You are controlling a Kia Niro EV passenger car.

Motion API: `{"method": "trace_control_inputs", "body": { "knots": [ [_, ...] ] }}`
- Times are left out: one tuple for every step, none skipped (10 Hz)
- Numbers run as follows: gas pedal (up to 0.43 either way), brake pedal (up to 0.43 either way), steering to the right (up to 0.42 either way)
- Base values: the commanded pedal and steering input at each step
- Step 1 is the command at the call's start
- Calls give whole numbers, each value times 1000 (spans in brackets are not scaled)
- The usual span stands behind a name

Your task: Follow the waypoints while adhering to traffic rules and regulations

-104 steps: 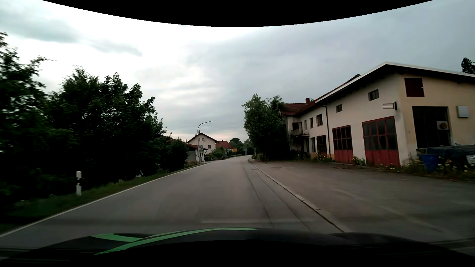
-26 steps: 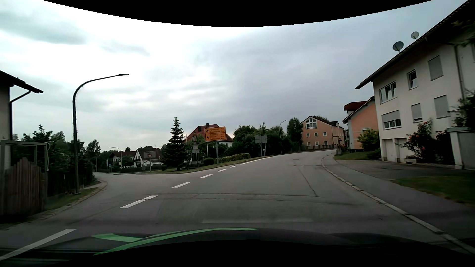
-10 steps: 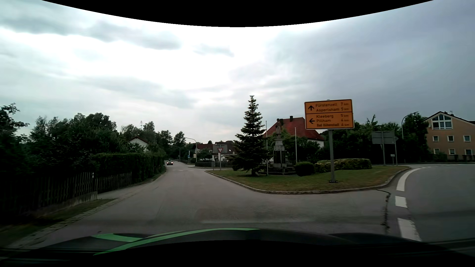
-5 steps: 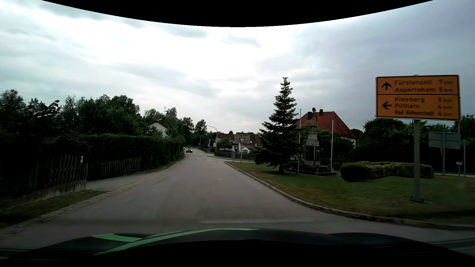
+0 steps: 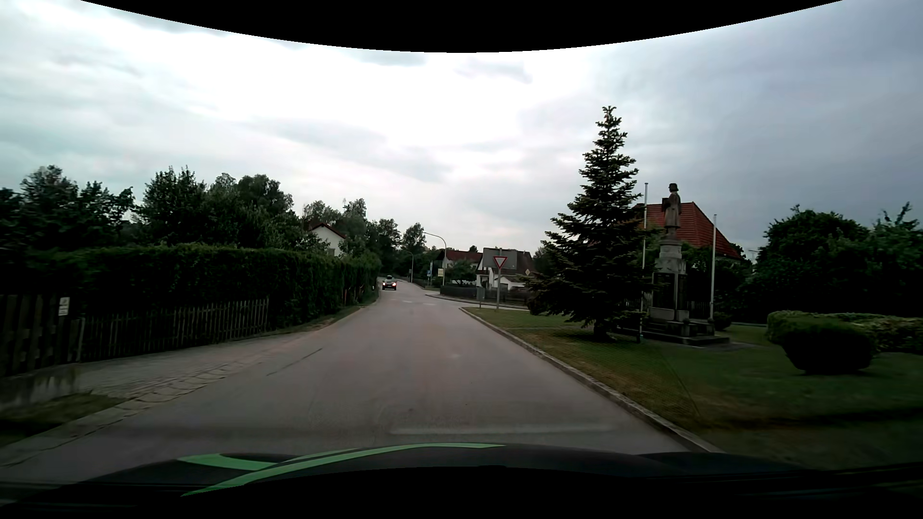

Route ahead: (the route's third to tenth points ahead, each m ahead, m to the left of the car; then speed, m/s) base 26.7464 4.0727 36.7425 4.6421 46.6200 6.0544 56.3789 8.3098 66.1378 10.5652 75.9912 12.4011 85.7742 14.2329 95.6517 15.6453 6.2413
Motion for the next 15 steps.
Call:
{"method": "trace_control_inputs", "body": {
  "knots": [
    [0,0,-47],
    [0,0,-47],
    [0,0,-44],
    [0,0,-42],
    [0,0,-41],
    [0,0,-41],
    [0,0,-39],
    [0,0,-34],
    [0,0,-23],
    [0,0,-19],
    [0,0,-12],
    [0,0,-3],
    [0,0,0],
    [0,6,-1],
    [0,24,-1]
  ]
}}
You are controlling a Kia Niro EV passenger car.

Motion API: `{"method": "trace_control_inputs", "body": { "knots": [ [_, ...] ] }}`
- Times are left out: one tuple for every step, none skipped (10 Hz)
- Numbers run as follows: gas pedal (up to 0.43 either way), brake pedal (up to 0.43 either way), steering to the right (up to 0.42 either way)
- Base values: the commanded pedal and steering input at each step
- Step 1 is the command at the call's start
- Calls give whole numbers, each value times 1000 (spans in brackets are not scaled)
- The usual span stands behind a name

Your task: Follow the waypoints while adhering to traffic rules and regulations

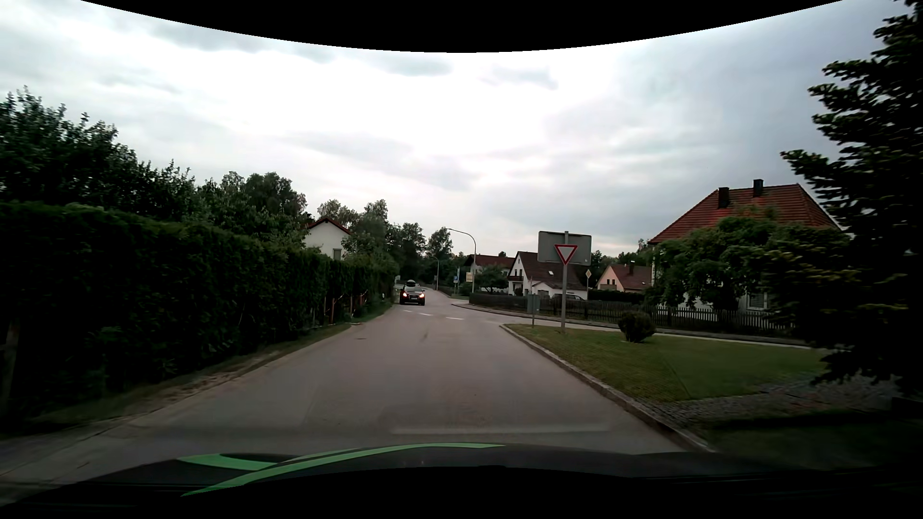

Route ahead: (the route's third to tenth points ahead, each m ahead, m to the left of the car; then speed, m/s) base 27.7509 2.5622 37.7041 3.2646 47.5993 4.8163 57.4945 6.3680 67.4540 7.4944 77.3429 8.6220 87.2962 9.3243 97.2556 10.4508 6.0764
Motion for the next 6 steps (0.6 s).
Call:
{"method": "trace_control_inputs", "body": {
  "knots": [
    [0,30,-1],
    [0,43,-1],
    [0,67,-2],
    [0,73,-3],
    [0,85,-3],
    [0,98,-9]
  ]
}}
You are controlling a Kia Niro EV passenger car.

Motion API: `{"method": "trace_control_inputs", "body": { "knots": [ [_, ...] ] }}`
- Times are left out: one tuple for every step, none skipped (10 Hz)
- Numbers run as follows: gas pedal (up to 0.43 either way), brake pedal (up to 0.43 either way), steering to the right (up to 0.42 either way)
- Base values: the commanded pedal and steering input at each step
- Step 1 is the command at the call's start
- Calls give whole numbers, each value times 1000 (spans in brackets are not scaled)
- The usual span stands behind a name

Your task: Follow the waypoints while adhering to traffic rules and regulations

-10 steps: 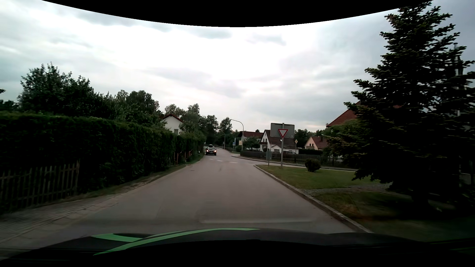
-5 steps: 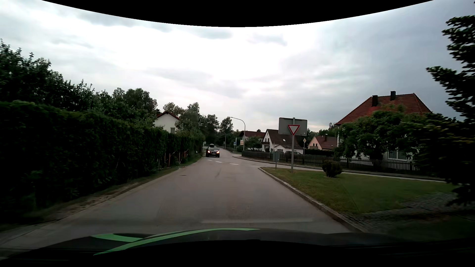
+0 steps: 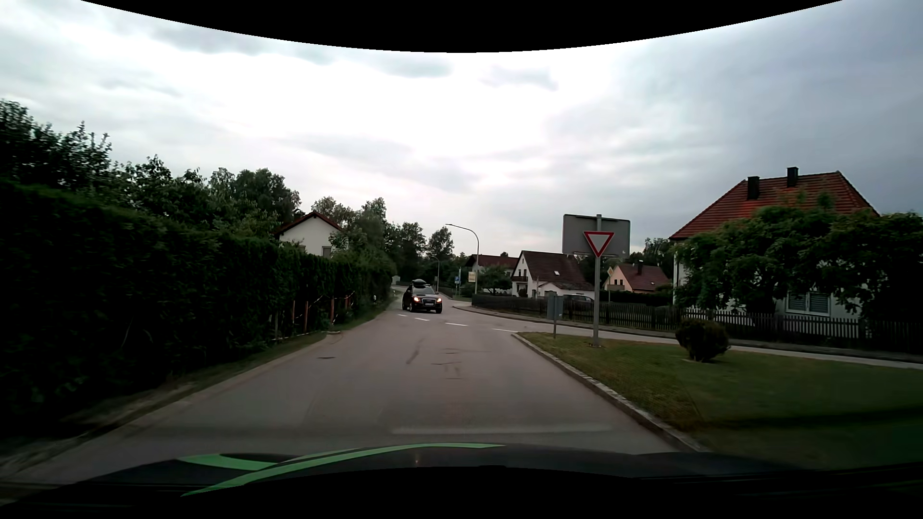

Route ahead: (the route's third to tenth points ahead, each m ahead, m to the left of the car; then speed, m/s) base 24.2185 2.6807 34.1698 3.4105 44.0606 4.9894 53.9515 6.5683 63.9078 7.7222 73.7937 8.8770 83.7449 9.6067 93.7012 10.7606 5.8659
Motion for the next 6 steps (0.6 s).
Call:
{"method": "trace_control_inputs", "body": {
  "knots": [
    [0,98,-14],
    [0,104,-17],
    [0,110,-16],
    [0,122,-14],
    [0,146,-14],
    [0,152,-14]
  ]
}}
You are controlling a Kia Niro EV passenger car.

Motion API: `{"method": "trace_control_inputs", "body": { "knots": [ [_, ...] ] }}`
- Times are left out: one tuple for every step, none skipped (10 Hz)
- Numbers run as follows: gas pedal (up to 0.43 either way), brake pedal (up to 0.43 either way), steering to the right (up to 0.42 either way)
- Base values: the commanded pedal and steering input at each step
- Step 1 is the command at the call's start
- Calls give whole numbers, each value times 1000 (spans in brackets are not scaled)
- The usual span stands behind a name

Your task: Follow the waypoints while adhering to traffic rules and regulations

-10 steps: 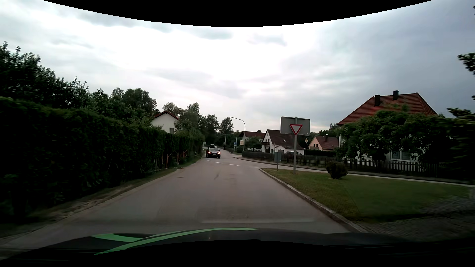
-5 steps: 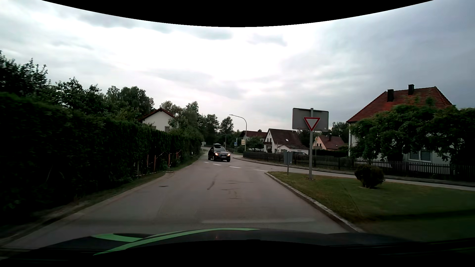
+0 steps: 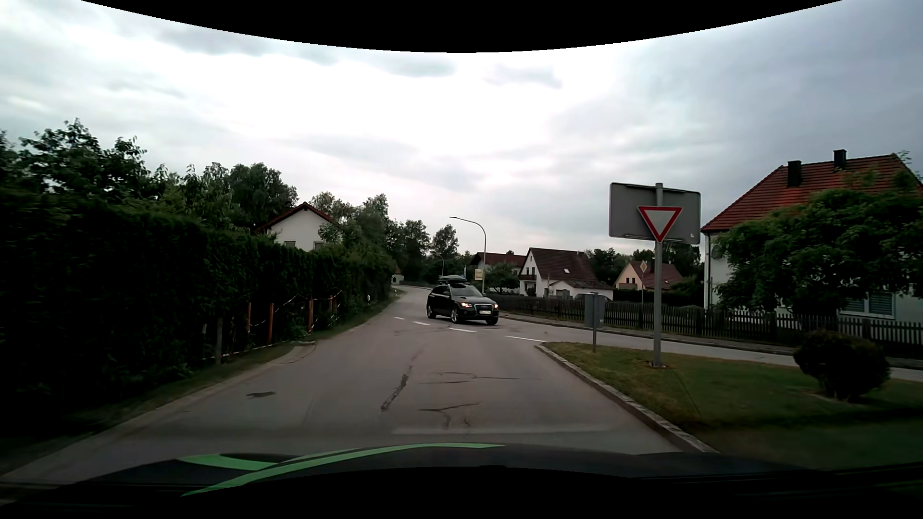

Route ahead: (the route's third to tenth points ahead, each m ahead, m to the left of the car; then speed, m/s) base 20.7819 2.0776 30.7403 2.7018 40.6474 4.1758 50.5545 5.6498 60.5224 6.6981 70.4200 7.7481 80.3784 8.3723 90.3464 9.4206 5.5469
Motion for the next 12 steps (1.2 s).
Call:
{"method": "trace_control_inputs", "body": {
  "knots": [
    [0,159,-13],
    [0,207,-11],
    [0,232,-5],
    [0,238,0],
    [0,238,7],
    [0,244,12],
    [0,250,16],
    [0,250,19],
    [0,250,20],
    [0,250,20],
    [0,250,18],
    [0,250,11]
  ]
}}
